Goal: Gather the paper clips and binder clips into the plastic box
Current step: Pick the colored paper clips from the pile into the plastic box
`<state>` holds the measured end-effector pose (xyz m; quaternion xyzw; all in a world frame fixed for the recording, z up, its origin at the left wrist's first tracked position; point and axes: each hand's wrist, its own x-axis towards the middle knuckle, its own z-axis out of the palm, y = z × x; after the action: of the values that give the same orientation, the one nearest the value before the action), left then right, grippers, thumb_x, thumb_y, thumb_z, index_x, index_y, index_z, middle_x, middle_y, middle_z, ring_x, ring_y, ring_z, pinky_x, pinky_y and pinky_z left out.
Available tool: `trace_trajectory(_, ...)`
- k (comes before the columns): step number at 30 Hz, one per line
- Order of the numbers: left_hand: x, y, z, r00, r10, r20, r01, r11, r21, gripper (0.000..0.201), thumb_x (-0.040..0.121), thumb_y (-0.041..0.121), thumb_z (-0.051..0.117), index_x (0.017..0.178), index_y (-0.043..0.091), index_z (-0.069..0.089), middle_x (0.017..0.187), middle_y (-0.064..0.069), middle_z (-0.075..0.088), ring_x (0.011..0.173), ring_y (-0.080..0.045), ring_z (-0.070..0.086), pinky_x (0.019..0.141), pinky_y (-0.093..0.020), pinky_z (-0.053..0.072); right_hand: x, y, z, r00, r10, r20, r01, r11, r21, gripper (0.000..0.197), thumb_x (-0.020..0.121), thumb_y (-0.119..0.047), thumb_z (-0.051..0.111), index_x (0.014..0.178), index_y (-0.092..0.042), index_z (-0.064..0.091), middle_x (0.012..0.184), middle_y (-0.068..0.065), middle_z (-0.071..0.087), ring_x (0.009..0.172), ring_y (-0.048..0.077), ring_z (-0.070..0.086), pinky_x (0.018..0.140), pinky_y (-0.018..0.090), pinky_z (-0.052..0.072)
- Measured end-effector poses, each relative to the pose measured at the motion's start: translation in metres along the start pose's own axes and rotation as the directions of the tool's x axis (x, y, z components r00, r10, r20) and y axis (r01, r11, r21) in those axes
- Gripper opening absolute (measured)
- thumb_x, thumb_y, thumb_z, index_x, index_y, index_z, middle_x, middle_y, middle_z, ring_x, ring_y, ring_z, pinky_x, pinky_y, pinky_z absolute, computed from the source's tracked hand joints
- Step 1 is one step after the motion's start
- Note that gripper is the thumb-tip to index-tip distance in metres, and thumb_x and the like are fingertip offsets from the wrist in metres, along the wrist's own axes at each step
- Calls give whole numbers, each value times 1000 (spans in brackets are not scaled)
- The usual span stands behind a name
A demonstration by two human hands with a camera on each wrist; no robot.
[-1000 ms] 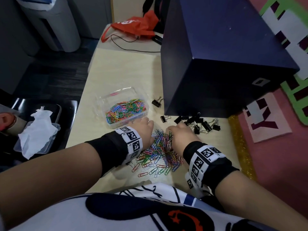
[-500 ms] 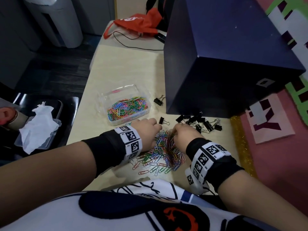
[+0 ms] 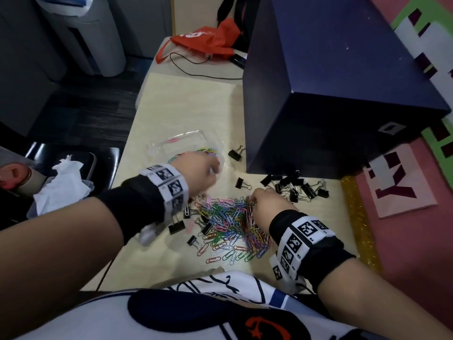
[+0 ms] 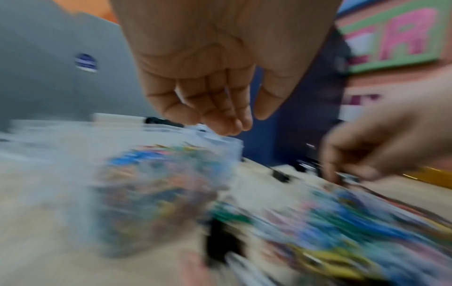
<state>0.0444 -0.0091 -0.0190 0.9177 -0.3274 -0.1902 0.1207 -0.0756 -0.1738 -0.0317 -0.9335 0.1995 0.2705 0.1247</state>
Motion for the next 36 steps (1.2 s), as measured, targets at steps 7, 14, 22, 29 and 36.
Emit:
trace_trajectory(7, 6, -55, -25, 952, -307, -9, 300, 922, 244, 34, 92, 27, 43, 121, 31, 59, 119, -5, 62, 108, -27, 57, 85, -36, 50, 4, -8, -3, 993, -79, -84, 85, 993, 77, 34, 91, -12, 43, 124, -20, 47, 127, 5, 45, 109, 25, 54, 89, 34, 47)
trace_trajectory(14, 7, -69, -28, 952, -297, -66, 304, 944, 128, 26, 90, 23, 49, 111, 25, 64, 108, -6, 63, 99, -27, 58, 79, -33, 48, 7, -14, -4, 985, -144, -93, 150, 987, 65, 33, 94, -17, 41, 125, -22, 47, 128, 5, 46, 111, 24, 53, 90, 34, 46)
trace_trajectory(22, 8, -77, -11, 943, -332, -34, 315, 851, 420, 40, 89, 33, 56, 126, 46, 50, 149, -4, 20, 134, -30, 22, 104, -50, 30, 8, -14, 0, 979, -187, -85, 190, 981, 35, 29, 96, -21, 42, 124, -20, 49, 126, 5, 49, 111, 23, 53, 88, 31, 42)
trace_trajectory(29, 16, -76, -9, 923, -372, -102, 386, 895, 223, 26, 88, 31, 59, 113, 32, 65, 148, -2, 29, 131, -30, 30, 100, -47, 34, 6, -11, 3, 975, -202, -92, 205, 978, 25, 26, 95, -25, 44, 119, -22, 53, 123, 3, 50, 111, 22, 53, 90, 30, 42)
trace_trajectory(36, 23, -82, -1, 934, -337, -119, 357, 887, 294, 22, 87, 35, 62, 100, 18, 68, 141, -3, 36, 122, -29, 38, 94, -47, 41, 5, -11, 6, 979, -180, -98, 184, 983, 29, 26, 95, -26, 44, 119, -22, 54, 123, 3, 51, 109, 21, 55, 88, 29, 43)
